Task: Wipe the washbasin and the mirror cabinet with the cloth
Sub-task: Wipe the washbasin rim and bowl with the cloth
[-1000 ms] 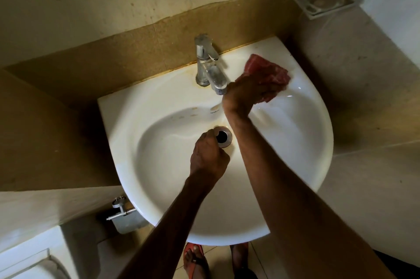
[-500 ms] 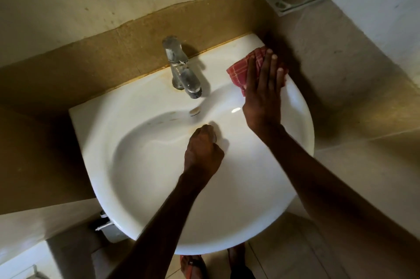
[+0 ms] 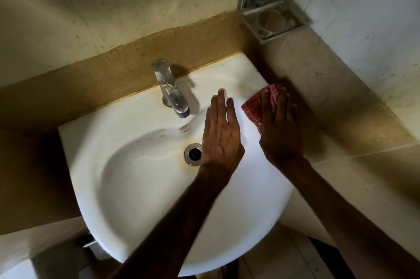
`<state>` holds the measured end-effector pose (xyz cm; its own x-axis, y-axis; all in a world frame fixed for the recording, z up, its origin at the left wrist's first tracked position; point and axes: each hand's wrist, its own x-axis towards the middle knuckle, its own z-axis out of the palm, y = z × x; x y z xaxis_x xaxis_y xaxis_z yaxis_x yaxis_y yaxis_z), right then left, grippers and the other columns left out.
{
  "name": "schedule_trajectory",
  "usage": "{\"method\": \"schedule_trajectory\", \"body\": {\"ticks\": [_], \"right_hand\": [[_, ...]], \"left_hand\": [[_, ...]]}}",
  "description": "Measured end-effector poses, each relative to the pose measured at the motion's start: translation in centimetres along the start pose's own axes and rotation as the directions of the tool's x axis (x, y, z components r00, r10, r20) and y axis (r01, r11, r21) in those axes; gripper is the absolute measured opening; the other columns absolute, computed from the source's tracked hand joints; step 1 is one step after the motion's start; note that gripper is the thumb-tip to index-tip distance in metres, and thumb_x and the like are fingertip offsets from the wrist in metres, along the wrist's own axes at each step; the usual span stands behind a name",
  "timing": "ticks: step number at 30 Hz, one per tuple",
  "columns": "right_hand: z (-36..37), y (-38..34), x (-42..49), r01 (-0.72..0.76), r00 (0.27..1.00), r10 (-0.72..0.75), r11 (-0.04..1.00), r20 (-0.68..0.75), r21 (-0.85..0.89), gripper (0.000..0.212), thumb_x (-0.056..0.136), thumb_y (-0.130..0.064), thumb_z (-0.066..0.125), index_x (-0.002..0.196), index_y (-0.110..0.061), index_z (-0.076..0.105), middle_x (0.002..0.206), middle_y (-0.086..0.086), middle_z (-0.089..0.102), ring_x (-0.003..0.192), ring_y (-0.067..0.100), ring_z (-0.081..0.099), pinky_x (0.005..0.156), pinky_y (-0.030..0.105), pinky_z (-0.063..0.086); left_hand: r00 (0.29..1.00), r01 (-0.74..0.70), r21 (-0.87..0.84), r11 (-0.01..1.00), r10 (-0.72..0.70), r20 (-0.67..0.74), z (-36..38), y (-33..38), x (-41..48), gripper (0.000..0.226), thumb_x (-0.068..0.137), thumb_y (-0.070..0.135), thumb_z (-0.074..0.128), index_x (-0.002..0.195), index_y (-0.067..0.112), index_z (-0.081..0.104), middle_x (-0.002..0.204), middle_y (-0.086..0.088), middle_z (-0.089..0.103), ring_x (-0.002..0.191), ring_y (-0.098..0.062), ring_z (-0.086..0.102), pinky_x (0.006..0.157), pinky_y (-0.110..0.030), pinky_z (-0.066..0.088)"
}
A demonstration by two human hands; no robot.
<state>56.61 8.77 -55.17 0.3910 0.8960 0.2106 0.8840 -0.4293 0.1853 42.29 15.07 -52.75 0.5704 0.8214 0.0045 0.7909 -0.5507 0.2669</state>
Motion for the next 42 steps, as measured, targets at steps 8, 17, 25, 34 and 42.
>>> {"method": "schedule_trajectory", "body": {"ticks": [8,17,25,34,42], "right_hand": [[1.2,-2.7,7.3,0.045,0.950,0.008,0.986,-0.313,0.162,0.058,0.111,-0.043,0.039,0.156,-0.007,0.045,0.155,0.026,0.048,0.142,0.044,0.049,0.118,0.055,0.040],[2.2,-5.1,12.7,0.051,0.959,0.013,0.974,-0.283,0.219,0.058,0.107,-0.044,0.045,0.149,-0.004,0.053,0.149,0.031,0.052,0.134,0.050,0.055,0.111,0.059,0.046],[2.9,-5.6,10.6,0.186,0.932,-0.083,0.945,-0.353,0.268,0.054,0.110,-0.040,0.042,0.152,-0.009,0.051,0.155,0.028,0.047,0.144,0.047,0.046,0.121,0.056,0.032],[0.8,-13.6,8.0,0.276,0.954,-0.204,0.885,-0.221,0.375,0.072,0.101,-0.053,0.046,0.159,-0.012,0.039,0.166,0.024,0.031,0.156,0.042,0.027,0.125,0.059,0.022],[0.5,-12.0,7.9,0.449,0.889,-0.296,0.708,-0.348,0.546,0.058,0.110,-0.041,0.027,0.154,-0.009,0.048,0.163,0.020,0.039,0.154,0.036,0.034,0.122,0.058,0.030]], "left_hand": [[0.998,0.053,0.202,0.978,-0.055,0.005,0.4,-1.6,0.7,0.080,0.095,0.015,0.036,0.158,-0.003,-0.009,0.167,-0.025,-0.015,0.157,-0.039,-0.010,0.128,-0.050,0.005],[0.996,0.061,0.234,0.970,-0.074,0.045,-0.1,-1.3,1.5,0.081,0.099,0.022,0.043,0.159,-0.001,-0.006,0.168,-0.024,-0.012,0.157,-0.039,-0.008,0.128,-0.048,-0.004],[0.998,0.057,0.124,0.991,-0.058,0.007,-0.5,-1.5,0.8,0.081,0.097,0.025,0.045,0.161,0.002,0.002,0.170,-0.020,-0.004,0.158,-0.034,-0.005,0.128,-0.047,-0.008],[0.920,0.263,-0.206,0.943,-0.309,-0.241,-2.5,-4.4,-5.4,0.056,0.078,0.007,0.064,0.133,0.009,0.055,0.129,-0.009,0.061,0.118,-0.029,0.055,0.102,-0.036,0.049],[0.876,0.306,-0.182,0.934,-0.351,-0.329,-5.6,-6.3,-5.3,0.054,0.068,0.015,0.040,0.118,0.005,0.057,0.116,-0.010,0.058,0.106,-0.032,0.052,0.091,-0.040,0.049]]}}
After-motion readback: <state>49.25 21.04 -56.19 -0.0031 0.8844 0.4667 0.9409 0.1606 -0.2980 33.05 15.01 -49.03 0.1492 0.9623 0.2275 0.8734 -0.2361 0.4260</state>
